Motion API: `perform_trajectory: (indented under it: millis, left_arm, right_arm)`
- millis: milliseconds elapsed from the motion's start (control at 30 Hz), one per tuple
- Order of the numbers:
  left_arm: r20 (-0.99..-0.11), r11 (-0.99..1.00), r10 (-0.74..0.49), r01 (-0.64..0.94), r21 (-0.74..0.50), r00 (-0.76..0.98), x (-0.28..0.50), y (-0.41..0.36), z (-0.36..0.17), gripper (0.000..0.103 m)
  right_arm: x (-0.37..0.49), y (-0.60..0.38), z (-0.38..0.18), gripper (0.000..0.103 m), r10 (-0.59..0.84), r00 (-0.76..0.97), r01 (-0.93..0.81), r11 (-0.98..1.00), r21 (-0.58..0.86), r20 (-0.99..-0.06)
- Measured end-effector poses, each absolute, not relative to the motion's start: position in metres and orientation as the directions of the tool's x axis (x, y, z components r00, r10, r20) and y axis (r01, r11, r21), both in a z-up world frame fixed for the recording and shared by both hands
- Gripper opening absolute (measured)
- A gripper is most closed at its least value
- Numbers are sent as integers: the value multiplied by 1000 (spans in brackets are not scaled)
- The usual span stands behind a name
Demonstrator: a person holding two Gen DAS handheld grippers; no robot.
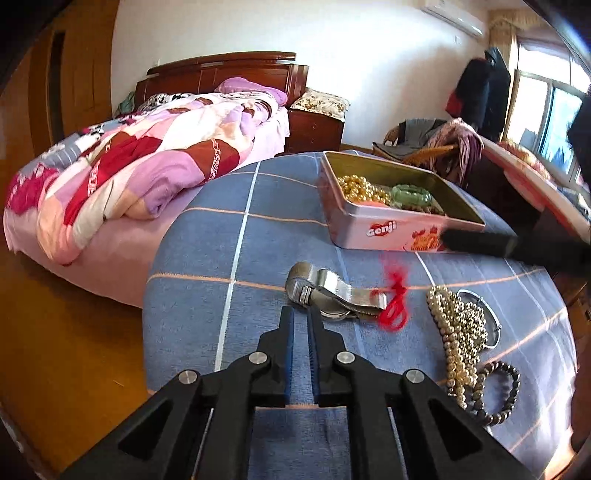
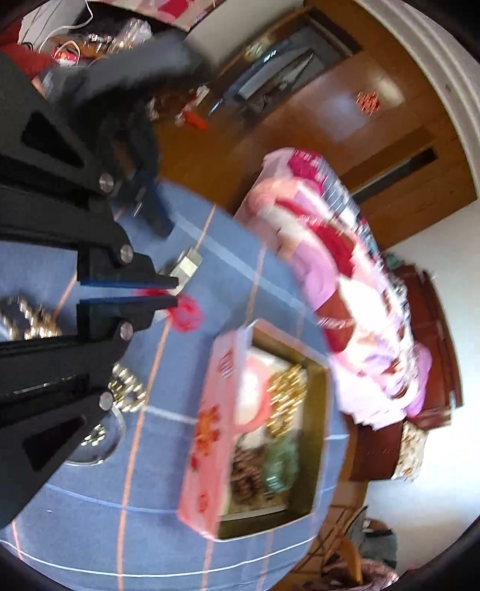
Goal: Organize jewelry
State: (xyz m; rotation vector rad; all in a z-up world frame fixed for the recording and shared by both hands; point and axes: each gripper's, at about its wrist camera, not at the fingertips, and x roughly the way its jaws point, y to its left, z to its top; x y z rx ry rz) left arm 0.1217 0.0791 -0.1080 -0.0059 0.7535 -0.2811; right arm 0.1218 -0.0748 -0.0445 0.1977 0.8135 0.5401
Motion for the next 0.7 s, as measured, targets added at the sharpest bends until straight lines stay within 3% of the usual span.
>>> perform_trajectory:
  millis: [133, 300, 400, 433, 467, 533, 633, 700]
  left_arm:
    - [-686, 959, -265, 257, -117, 678, 123, 80, -110, 7]
    - [-681, 961, -254, 256, -101, 687, 121, 81, -109, 12]
    - [-668, 969, -223, 236, -73, 710, 116, 82, -106, 51]
    - [-658, 973, -207, 221, -64, 724, 114, 84, -104, 69]
    - [-644, 977, -196, 206, -61, 740, 113, 88, -101, 72]
    - [-638, 978, -192, 195, -66, 745, 112, 93, -97, 72]
    - [-641, 984, -170, 164, -70, 748, 114, 102, -95, 72]
    - [-643, 986, -165, 147, -83, 748, 116, 106, -94, 72]
  right_arm:
    - [119, -79, -15, 6, 525, 620, -394, 851, 347, -583]
    - [128, -82, -43, 12, 513, 570, -363, 858, 363, -642]
    - [131, -75, -73, 22, 531, 489, -366, 845, 390, -692]
    - [131, -68, -81, 32, 519, 472, -380, 849, 367, -712]
    - [131, -62, -87, 45, 498, 465, -392, 857, 333, -732]
    - [130, -48, -98, 53, 449, 459, -427, 868, 253, -766]
    - [135, -32, -113, 51, 394, 445, -474, 865, 161, -804]
    - [133, -21, -114, 44, 331, 487, -506, 861, 48, -808]
